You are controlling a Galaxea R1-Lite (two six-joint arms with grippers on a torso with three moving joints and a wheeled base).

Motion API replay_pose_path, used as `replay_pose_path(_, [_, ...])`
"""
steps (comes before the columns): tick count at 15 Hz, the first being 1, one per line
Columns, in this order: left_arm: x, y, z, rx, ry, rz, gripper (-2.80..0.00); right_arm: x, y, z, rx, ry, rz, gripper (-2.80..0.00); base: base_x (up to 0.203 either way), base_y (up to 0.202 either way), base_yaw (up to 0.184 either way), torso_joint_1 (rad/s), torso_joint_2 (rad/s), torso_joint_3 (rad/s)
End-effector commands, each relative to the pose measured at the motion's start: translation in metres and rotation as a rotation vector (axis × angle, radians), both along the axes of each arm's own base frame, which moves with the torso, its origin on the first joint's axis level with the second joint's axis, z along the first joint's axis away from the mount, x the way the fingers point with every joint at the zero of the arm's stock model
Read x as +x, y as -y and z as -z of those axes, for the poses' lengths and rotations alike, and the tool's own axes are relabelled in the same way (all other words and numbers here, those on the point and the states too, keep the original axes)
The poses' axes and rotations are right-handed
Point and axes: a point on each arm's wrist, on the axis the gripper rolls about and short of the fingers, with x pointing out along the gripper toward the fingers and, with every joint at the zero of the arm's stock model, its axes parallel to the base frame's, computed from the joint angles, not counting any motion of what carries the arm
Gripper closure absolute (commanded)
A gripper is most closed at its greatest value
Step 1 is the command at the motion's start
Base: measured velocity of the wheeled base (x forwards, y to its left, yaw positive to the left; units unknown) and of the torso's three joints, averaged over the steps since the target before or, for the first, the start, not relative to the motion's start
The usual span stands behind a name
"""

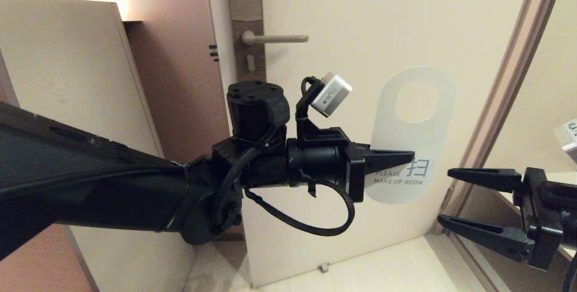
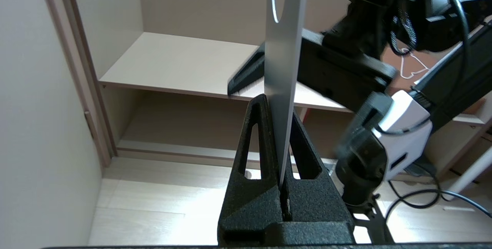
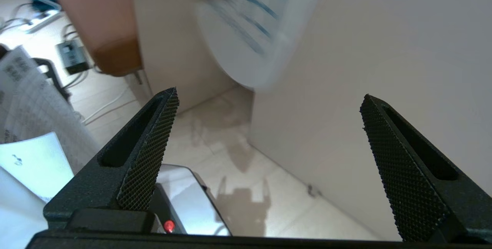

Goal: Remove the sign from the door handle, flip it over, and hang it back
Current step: Hand it to the other hand

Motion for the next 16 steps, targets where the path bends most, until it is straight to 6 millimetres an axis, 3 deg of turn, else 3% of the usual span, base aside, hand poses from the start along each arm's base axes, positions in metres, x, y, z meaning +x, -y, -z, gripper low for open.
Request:
replay_pose_path(1, [0.003, 0.008, 0.007, 0.005, -0.007, 0.012, 0.00, 0.010, -0.011, 0.005, -0.002, -0.010, -0.049, -2.80, 0.000, 0.000, 0.000, 0.000, 0.00, 0.000])
replay_pose_path(8, [-0.001, 0.036, 0.011, -0.067, -0.058, 0.075, 0.00, 0.018, -0.014, 0.005, 0.013, 0.020, -0.071, -2.80, 0.000, 0.000, 0.000, 0.000, 0.00, 0.000])
replay_pose_path(16, [-0.001, 0.038, 0.014, -0.091, -0.075, 0.083, 0.00, 0.018, -0.015, 0.005, 0.021, 0.019, -0.096, -2.80, 0.000, 0.000, 0.000, 0.000, 0.00, 0.000])
